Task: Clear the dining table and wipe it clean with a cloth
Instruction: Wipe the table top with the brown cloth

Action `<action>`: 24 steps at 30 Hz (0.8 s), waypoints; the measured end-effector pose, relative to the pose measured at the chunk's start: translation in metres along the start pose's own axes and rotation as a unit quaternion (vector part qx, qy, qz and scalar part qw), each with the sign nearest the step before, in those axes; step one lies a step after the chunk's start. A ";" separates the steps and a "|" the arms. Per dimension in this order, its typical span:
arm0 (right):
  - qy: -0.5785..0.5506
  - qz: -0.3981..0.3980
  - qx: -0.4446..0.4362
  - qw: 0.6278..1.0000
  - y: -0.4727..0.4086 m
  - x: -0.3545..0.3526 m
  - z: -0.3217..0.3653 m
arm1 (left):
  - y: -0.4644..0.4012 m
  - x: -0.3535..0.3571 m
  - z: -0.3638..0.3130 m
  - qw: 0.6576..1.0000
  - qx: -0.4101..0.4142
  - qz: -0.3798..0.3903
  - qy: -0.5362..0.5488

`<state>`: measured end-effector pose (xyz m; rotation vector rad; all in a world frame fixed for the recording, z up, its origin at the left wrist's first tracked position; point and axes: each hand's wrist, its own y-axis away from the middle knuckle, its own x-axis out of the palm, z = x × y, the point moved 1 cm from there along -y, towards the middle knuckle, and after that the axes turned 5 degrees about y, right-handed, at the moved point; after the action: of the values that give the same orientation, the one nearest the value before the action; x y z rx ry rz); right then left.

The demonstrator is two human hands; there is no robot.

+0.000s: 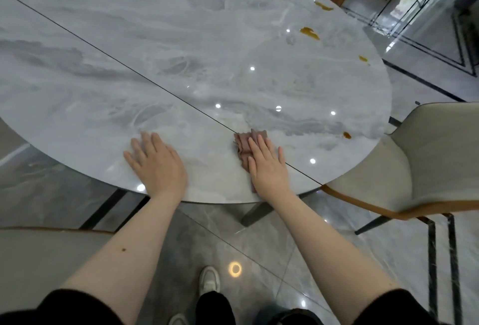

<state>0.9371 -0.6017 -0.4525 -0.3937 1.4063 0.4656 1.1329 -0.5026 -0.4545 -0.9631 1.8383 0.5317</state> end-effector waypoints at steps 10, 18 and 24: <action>-0.233 -0.079 0.049 0.968 0.004 -0.024 -0.036 | 0.053 0.023 -0.081 0.975 0.202 0.090 0.032; -0.299 -0.140 0.140 0.933 -0.003 -0.058 -0.113 | 0.054 0.048 -0.157 0.937 0.310 0.154 0.049; -0.384 -0.217 0.227 0.868 -0.020 -0.078 -0.190 | 0.046 0.083 -0.232 0.918 0.344 0.197 -0.006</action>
<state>0.7801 -0.7246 -0.3993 -0.0970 0.5782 -0.0998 0.9496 -0.6710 -0.4274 -0.1126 2.0014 0.0896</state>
